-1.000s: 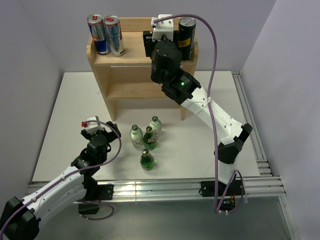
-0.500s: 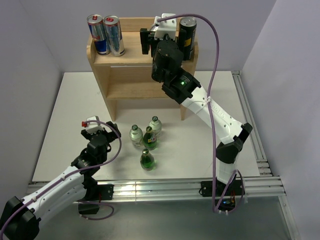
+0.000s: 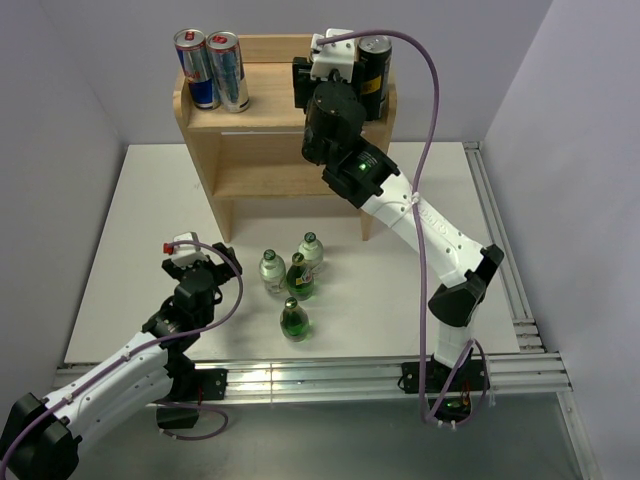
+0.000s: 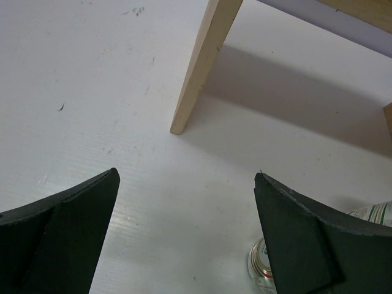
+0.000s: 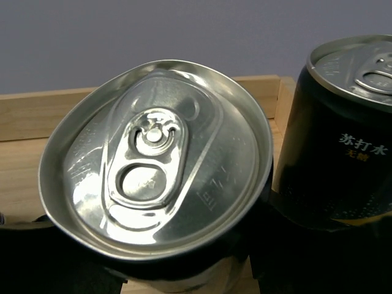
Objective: Place and organize the beverage onto the shelf
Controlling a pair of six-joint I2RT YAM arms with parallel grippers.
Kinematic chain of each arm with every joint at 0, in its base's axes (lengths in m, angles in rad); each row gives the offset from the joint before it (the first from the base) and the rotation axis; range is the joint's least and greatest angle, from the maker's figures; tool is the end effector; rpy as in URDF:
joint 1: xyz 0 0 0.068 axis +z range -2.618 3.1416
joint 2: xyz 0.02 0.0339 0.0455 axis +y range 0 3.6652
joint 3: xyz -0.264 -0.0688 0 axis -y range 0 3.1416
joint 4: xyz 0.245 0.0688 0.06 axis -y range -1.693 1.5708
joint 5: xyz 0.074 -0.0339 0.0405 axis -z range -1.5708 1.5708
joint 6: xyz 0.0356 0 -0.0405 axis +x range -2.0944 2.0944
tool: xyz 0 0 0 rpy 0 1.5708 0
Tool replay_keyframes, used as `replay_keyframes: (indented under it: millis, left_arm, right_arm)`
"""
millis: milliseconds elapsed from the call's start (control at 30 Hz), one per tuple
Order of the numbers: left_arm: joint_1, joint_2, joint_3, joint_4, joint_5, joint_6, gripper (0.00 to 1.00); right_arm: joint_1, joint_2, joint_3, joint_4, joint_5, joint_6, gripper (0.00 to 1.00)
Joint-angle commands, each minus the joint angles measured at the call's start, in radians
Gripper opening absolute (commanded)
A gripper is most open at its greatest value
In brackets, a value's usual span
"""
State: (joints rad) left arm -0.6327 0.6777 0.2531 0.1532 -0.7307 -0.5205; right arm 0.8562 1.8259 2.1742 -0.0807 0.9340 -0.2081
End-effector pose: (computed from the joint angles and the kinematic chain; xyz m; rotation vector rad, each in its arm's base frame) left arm 0.1424 -0.0749 0.2058 -0.3989 1.7291 -0.1593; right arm 0.2760 0.2745 0.5341 0.0734 1.4114 -0.0713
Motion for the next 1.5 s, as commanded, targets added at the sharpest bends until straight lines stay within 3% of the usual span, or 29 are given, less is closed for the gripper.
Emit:
replay_keyframes:
  millis: [0,33,133,400,467,533,567,600,633,1467]
  left_arm:
    - [-0.001,-0.007,0.026,0.028,-0.004,-0.015,0.99]
    - [-0.001,-0.007,0.026,0.029,-0.006,-0.015,0.99]
    - [-0.001,-0.007,0.026,0.028,-0.004,-0.015,0.99]
    - [-0.001,-0.007,0.026,0.026,-0.004,-0.016,0.99]
    - [-0.001,-0.009,0.026,0.026,-0.004,-0.016,0.99]
    - [-0.001,-0.01,0.026,0.026,-0.004,-0.016,0.99]
    - [-0.001,-0.012,0.025,0.026,-0.004,-0.016,0.99]
    - [-0.001,-0.01,0.025,0.026,-0.004,-0.016,0.99]
    - [-0.001,-0.01,0.026,0.026,-0.004,-0.016,0.99]
    - [-0.002,0.002,0.031,0.028,-0.004,-0.015,0.99]
  right_arm:
    - [-0.006,-0.004,-0.004,0.058,0.041,-0.022,0.32]
    - [-0.006,-0.004,-0.005,0.059,0.042,-0.024,0.21]
    - [-0.009,0.001,-0.005,0.073,0.052,-0.028,0.07]
    - [-0.017,0.053,0.059,0.058,0.06,-0.013,0.06]
    - [-0.017,0.058,0.056,0.059,0.065,-0.013,0.17]
    - [-0.019,0.05,0.033,0.068,0.063,-0.013,0.6]
    - [-0.019,0.046,0.026,0.073,0.062,-0.008,0.73]
    - [-0.019,0.046,0.016,0.073,0.062,-0.007,0.93]
    - [-0.019,0.044,0.015,0.07,0.063,-0.005,0.99]
    - [0.015,-0.042,-0.123,0.038,0.091,0.07,1.0]
